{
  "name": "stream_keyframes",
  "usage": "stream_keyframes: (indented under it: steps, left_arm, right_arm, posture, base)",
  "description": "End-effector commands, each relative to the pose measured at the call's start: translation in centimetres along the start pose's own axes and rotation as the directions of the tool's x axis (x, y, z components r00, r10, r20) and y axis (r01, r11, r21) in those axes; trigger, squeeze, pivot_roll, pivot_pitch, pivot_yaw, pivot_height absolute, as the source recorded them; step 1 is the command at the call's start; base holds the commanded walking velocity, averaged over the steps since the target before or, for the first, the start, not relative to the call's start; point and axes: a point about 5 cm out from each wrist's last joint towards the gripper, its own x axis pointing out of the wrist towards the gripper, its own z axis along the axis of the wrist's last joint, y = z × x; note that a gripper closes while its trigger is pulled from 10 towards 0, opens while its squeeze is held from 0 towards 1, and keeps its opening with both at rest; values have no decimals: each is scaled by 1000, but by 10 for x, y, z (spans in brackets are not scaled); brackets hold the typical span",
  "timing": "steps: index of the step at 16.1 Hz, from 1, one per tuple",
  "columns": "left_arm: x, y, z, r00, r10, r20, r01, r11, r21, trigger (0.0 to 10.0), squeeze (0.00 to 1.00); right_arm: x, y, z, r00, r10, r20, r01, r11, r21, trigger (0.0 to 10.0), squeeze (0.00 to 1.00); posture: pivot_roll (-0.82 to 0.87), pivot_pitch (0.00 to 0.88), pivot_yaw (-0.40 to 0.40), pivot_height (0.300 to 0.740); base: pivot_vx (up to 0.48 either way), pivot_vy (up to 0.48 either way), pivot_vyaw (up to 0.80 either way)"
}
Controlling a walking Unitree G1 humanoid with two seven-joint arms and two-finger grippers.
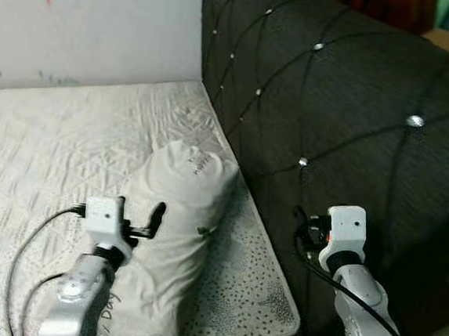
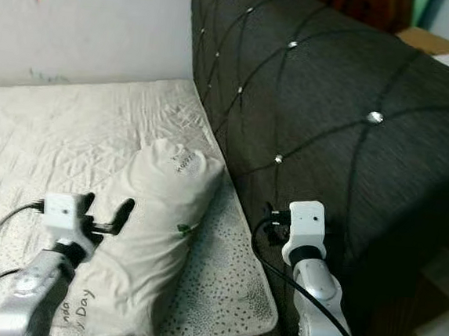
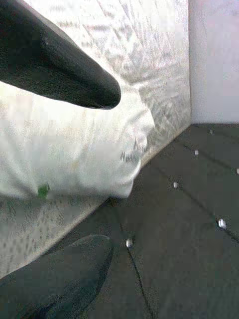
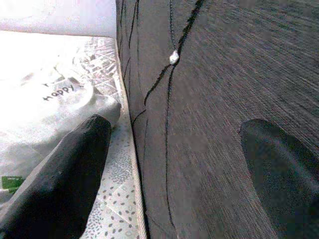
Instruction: Clean up the room
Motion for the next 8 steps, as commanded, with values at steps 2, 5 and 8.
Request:
stream_keyframes:
  steps: [2, 5, 8]
  left_arm:
    - [2, -1, 4, 1000, -3, 8, 3, 1000, 13, 10000, 0]
    - [2, 0, 4, 1000, 5, 7, -5, 1000, 2, 10000, 0]
    - [2, 0, 4, 1000, 9, 3, -9, 1000, -3, 10000, 0]
  right_arm:
    - [-1, -9, -1, 999, -32, -11, 32, 999, 3, 10000, 0]
    - [0, -8, -1, 1000, -26, -11, 26, 1000, 5, 10000, 0]
    - [-1, -5, -1, 1000, -3, -15, 4, 1000, 19, 10000, 0]
  posture:
    - [-181, 0, 27, 740]
    - [-180, 0, 27, 740]
    - [-180, 0, 27, 740]
  base:
    - [0, 0, 0]
    - [0, 0, 0]
    - [0, 264, 0]
